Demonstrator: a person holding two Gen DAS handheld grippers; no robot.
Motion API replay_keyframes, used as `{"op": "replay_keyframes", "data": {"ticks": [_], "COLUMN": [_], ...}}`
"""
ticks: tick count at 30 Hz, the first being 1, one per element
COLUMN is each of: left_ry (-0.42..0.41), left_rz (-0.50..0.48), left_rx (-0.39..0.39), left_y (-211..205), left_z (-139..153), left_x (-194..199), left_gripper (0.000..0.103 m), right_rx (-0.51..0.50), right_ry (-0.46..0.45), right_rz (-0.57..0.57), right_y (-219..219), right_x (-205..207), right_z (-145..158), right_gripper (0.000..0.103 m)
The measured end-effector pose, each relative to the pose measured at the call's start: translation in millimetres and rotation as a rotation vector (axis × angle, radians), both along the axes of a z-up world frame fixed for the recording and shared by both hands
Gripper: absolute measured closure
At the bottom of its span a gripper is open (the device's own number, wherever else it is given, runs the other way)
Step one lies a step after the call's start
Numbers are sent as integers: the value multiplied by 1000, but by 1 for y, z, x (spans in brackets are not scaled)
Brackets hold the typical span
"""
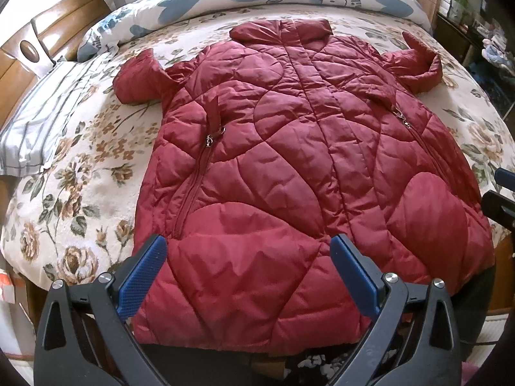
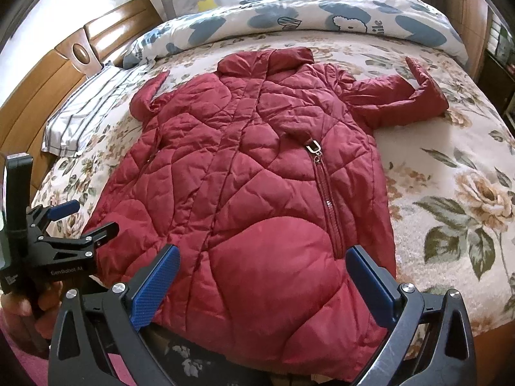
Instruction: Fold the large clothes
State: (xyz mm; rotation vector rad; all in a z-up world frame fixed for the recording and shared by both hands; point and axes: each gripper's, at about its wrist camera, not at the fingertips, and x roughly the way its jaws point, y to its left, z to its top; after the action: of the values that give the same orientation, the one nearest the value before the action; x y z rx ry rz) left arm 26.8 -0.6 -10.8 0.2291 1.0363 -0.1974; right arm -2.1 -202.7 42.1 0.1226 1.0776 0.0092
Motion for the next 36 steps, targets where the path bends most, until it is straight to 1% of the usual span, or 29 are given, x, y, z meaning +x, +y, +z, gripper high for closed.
{"op": "replay_keyframes", "data": {"ticks": [2,3,4,5,6,7,8,10,11,13,14,15,16,17,19,21,25,33,35,36], "left_ry": [10,30,32,50,52,57,47,14,-33,-43,-38,-8,-13,32,22,19,7,66,66,67], "left_rz": [-2,-3,-3,-4,-6,-8,-7,-1,4,12,13,13,16,13,19,24,33,48,54,54], "left_rx": [10,37,33,60,54,57,82,118,143,126,97,67,63,24,35,29,15,46,50,52], "left_y": [-1,-3,-3,-4,-4,-4,-5,-6,-8,-8,-8,-8,-8,-7,-9,-8,-4,-6,-6,-7], "left_z": [0,-1,-1,-2,-2,-2,-3,-2,0,2,1,0,1,-4,-4,-4,-1,-13,-15,-16], "left_x": [2,4,5,6,7,9,11,16,19,26,30,33,38,41,51,58,73,92,96,98], "left_gripper": [1,1,1,1,1,1,1,1,1,1,1,1,1,1,1,1,1,1,1,1], "right_rx": [-19,-14,-12,-6,-5,4,13,20,25,3,-11,-16,-17,-10,18,41,24,92,103,94], "right_ry": [-27,-22,-15,-1,-2,21,52,58,65,88,100,96,90,75,47,43,31,-1,-31,-39], "right_rz": [2,0,0,2,1,-1,-5,-17,-23,-37,-42,-53,-60,-66,-86,-115,-158,-271,-302,-327], "right_y": [0,1,0,0,-2,-4,-6,-14,-18,-25,-29,-35,-39,-45,-61,-78,-108,-185,-207,-219], "right_x": [1,0,2,4,5,8,10,16,19,25,28,33,37,41,51,62,82,132,144,152], "right_z": [1,1,0,0,1,-1,-4,-5,-6,-7,-7,-7,-6,-5,-4,-4,-1,-9,-10,-12], "right_gripper": [0,0,0,0,0,0,0,0,0,0,0,0,0,0,0,0,0,2,2,2]}}
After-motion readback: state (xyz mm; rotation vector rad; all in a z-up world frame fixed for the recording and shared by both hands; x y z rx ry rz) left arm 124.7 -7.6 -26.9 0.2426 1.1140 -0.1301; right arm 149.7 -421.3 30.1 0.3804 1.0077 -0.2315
